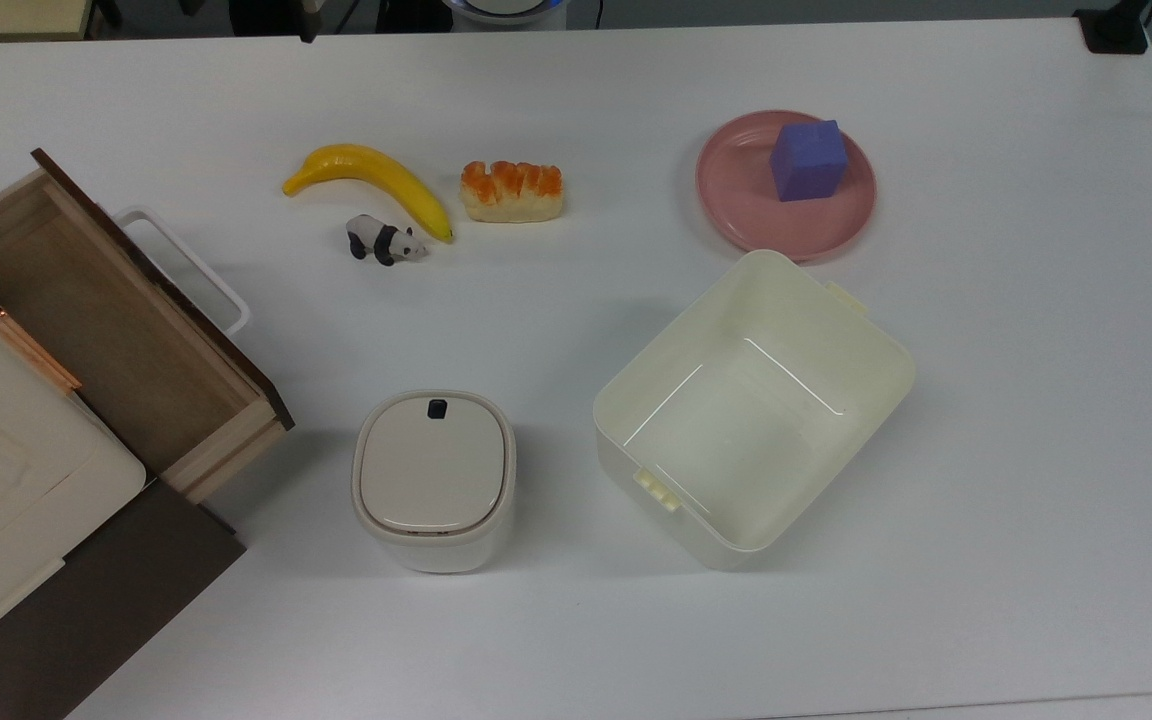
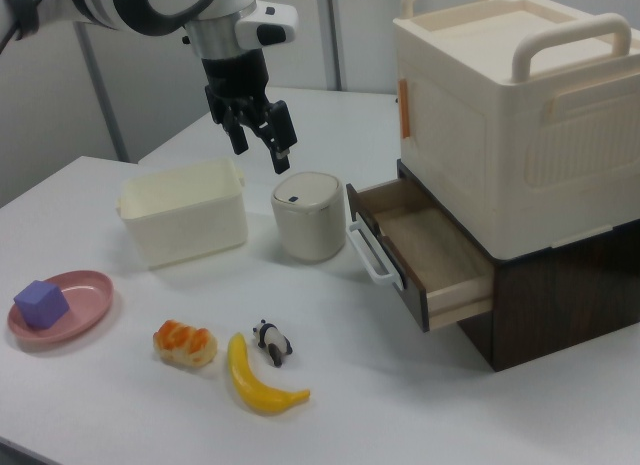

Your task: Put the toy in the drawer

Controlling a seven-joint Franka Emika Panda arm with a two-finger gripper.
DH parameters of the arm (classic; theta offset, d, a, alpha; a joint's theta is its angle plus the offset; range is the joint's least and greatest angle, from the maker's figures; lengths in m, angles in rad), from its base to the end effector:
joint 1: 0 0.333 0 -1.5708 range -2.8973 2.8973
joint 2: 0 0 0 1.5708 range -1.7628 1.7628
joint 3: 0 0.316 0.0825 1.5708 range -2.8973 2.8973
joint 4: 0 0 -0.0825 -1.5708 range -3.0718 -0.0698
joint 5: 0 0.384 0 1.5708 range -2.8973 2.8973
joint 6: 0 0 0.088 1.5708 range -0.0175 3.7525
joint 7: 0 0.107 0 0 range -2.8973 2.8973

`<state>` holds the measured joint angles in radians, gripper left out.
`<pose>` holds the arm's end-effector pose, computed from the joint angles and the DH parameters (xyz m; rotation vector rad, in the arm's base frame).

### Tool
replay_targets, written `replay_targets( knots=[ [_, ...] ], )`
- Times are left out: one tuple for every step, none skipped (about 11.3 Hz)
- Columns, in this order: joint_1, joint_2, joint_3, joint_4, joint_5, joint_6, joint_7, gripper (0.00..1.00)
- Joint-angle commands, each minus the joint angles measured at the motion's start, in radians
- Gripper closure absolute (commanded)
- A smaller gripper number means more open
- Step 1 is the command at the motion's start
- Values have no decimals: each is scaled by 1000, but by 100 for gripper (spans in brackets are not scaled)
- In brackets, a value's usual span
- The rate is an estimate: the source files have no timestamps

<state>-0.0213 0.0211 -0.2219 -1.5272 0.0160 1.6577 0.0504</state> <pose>0.5541 -0.1344 0.6419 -3.1023 0.4590 -0.1734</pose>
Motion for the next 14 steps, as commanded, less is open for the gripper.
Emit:
replay_targets(
  knots=[
    [12,-23,-8,-22,22,17,-1,0],
    [12,-23,-7,-24,22,16,-1,0],
    [12,-23,-5,-24,22,19,-3,0],
    [12,-23,-4,-24,21,19,-10,0],
    [12,-23,-5,-24,7,13,-15,0],
    [11,-23,-5,-22,10,11,-3,0],
    [9,-23,-11,-22,19,11,31,0],
    [9,-23,-11,-22,22,19,67,0],
    [8,-21,-11,-22,24,24,78,0],
    [6,-21,-13,-22,24,25,80,0],
    [6,-21,-13,-22,24,25,65,0],
    [4,-21,-16,-22,18,24,59,0],
    [4,-23,-16,-22,9,19,36,0],
    [4,-23,-16,-22,1,11,-22,0]
  ],
)
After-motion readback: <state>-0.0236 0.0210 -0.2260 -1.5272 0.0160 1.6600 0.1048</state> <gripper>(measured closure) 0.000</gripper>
